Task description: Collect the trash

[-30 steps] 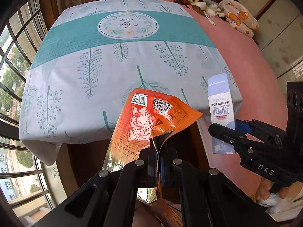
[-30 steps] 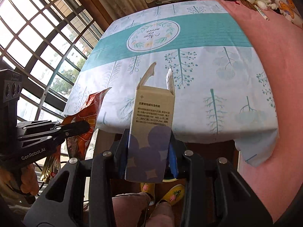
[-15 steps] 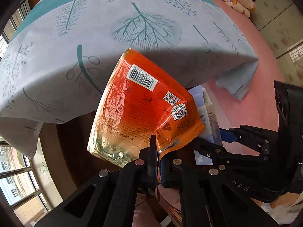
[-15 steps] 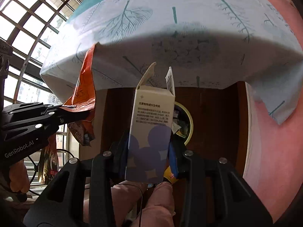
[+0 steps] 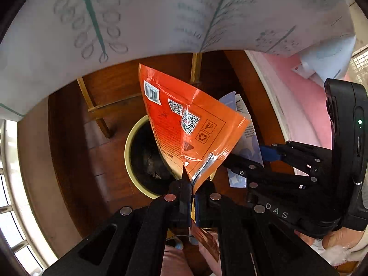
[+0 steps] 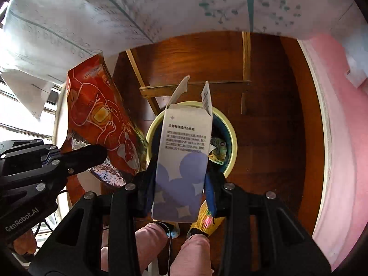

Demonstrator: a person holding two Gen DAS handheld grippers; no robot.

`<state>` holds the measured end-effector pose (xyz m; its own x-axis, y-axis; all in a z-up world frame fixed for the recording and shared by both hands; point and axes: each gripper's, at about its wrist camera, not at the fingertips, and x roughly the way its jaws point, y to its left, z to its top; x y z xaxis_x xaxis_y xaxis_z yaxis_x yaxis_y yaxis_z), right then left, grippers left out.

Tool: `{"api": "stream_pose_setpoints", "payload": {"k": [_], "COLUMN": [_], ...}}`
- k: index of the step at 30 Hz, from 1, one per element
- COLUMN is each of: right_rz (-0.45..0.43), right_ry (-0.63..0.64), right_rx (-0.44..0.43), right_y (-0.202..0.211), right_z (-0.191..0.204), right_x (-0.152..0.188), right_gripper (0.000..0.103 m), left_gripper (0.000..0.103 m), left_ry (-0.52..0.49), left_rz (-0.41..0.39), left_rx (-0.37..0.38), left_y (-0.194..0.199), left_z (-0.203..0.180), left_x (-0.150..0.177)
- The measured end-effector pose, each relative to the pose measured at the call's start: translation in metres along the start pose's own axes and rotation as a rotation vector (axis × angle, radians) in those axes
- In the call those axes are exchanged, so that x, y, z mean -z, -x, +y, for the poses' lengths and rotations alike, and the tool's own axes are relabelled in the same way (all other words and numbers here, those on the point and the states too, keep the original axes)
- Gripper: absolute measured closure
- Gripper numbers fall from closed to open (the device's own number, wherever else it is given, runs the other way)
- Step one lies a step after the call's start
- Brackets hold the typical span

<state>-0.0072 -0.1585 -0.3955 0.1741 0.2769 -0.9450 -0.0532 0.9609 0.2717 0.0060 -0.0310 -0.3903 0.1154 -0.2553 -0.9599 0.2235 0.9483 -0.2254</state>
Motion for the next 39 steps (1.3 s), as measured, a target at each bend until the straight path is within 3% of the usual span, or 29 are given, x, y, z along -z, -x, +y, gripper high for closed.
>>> {"api": "stream_pose_setpoints", "payload": {"k": [11, 14, 15, 16, 18, 19, 30, 39], "right_rz": [0.053, 0.059, 0.059, 0.059, 0.050, 0.045, 0.020, 0.003], "right_ry": [-0.022, -0.022, -0.023, -0.022, -0.016, -0.013, 0.013, 0.035], "right_rx": [0.018, 0.018, 0.012, 0.012, 0.027, 0.039, 0.051, 0.023], "right_y": [-0.109, -0.124, -0.129, -0.132, -0.136, -0.138, -0.127, -0.078], "right_z": [-0.041, -0.046, -0.050, -0.050, -0.048, -0.048, -0.037, -0.020], "right_x": [0.012, 0.012, 0.012, 0.012, 0.012, 0.012, 0.015, 0.009], "right_gripper": [0.070, 0.069, 0.068, 0.062, 0.044, 0.043, 0.041, 0.041], "left_gripper": [0.098, 0.078, 0.064, 0.048, 0.032, 0.027, 0.025, 0.024], "left_ry": [-0.005, 0.015, 0.025, 0.035, 0.051, 0.055, 0.072, 0.101], "left_rz": [0.055, 0.062, 0.062, 0.060, 0.058, 0.058, 0.002, -0.047], "left_rx": [-0.004, -0.012, -0.009, -0.002, -0.011, -0.020, -0.091, -0.111], "left_y": [-0.096, -0.105, -0.107, -0.108, -0.111, -0.115, -0.104, -0.035], "left_z": [0.011, 0.013, 0.016, 0.018, 0.027, 0.031, 0.054, 0.040], "left_x": [0.001, 0.000, 0.000, 0.000, -0.001, -0.001, 0.006, 0.003]}}
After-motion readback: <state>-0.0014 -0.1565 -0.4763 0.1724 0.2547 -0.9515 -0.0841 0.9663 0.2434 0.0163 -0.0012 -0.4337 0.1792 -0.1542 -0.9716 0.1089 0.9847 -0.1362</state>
